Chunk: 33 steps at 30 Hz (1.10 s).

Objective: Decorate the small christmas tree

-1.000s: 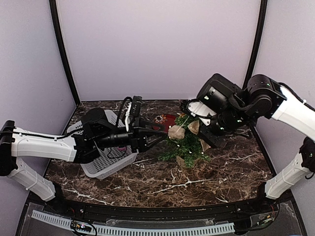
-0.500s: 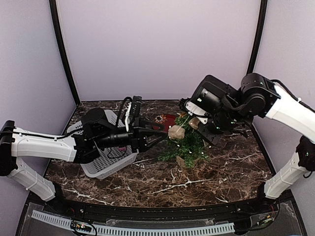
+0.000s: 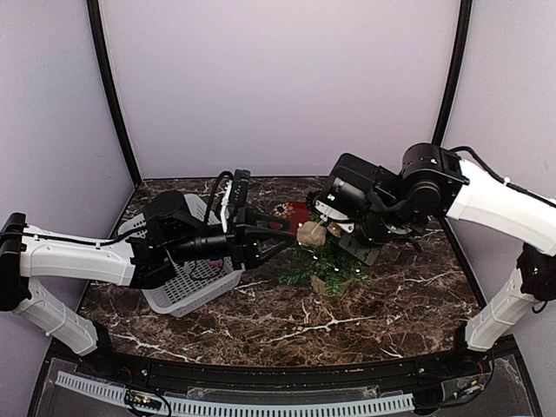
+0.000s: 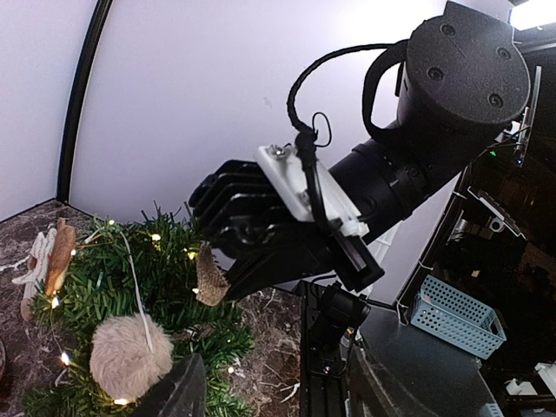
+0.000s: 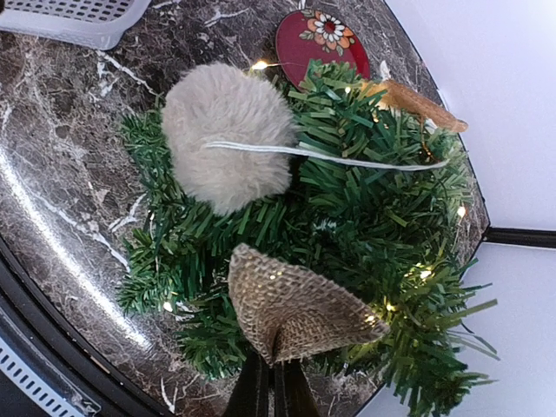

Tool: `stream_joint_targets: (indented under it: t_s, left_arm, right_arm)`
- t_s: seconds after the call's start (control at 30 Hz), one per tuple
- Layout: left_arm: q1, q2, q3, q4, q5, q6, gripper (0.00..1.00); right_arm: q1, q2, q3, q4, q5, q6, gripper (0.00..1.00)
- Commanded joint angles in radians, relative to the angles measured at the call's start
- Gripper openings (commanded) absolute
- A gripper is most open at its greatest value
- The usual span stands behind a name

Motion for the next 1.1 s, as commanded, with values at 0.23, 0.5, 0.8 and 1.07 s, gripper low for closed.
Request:
stream_joint_targets:
  t_s: [0.23, 0.5, 0.8, 1.07]
  left_arm:
    - [-0.002, -0.029, 0.002, 0.008, 0.005, 0.019, 0.59]
    - [-0.001, -0.029, 0.007, 0.002, 0.006, 0.021, 0.59]
    - [-0.002, -0.020, 0.008, 0.005, 0.007, 0.015, 0.59]
    - [-0.001, -0.022, 0.009, 0.001, 0.002, 0.019, 0.59]
  right_arm:
    - [0.009, 0.020, -0.056, 0.052, 0.084, -0.026, 0.03]
    - [0.009, 0.026, -0.082, 0.059, 0.139, -0.016, 0.10]
    - [0.009, 0.023, -0.150, 0.094, 0.134, -0.015, 0.12]
    - [0.009, 0.016, -0.114, 0.074, 0.163, 0.005, 0.27]
